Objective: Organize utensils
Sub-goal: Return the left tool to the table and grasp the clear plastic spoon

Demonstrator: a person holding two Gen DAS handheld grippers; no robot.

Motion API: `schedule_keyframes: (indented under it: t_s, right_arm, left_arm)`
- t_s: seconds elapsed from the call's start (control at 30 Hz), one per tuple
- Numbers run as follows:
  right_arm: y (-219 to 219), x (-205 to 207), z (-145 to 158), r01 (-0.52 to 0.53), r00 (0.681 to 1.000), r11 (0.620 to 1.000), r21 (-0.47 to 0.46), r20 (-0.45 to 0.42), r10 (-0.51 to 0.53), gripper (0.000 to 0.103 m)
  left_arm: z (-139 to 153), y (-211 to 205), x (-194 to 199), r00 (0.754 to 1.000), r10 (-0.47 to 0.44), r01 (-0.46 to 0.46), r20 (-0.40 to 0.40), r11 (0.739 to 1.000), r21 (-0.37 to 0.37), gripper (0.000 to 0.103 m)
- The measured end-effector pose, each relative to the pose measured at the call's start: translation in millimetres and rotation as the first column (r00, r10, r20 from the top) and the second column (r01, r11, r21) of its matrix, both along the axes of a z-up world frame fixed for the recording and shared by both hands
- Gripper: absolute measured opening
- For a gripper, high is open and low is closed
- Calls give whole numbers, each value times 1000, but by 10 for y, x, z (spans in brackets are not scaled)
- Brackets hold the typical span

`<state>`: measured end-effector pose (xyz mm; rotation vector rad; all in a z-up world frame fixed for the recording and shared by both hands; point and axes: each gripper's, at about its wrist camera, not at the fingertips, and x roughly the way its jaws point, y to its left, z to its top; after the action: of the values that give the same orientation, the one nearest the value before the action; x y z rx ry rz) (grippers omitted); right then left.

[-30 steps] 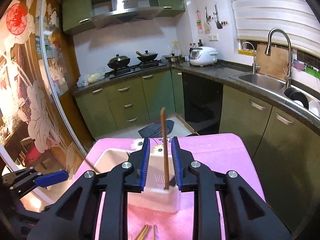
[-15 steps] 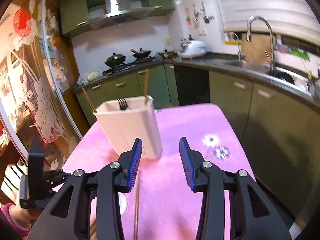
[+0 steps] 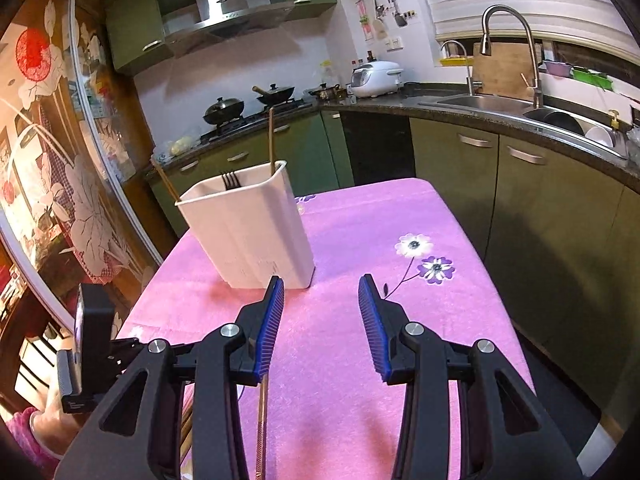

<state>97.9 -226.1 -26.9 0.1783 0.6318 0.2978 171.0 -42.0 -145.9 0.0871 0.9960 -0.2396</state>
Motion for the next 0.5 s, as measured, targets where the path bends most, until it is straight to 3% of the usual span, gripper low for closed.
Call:
schedule_keyframes:
  t_s: [0.17, 0.23, 0.5]
  right_arm:
    - [237, 30, -141, -65, 997, 997, -29, -47, 64, 42]
    - [405, 31, -243, -107, 992, 993, -58, -76, 102, 42]
    - [1008, -70, -817, -285, 943, 949, -132, -218, 253, 41]
  left_arm:
    - [-57, -16, 14, 1000, -4, 4, 1, 999, 38, 25]
    - [-55, 9, 33, 1000, -2, 2, -4, 999, 33, 13]
    - [-33, 160, 39, 1000, 18, -18, 20, 999, 43, 8]
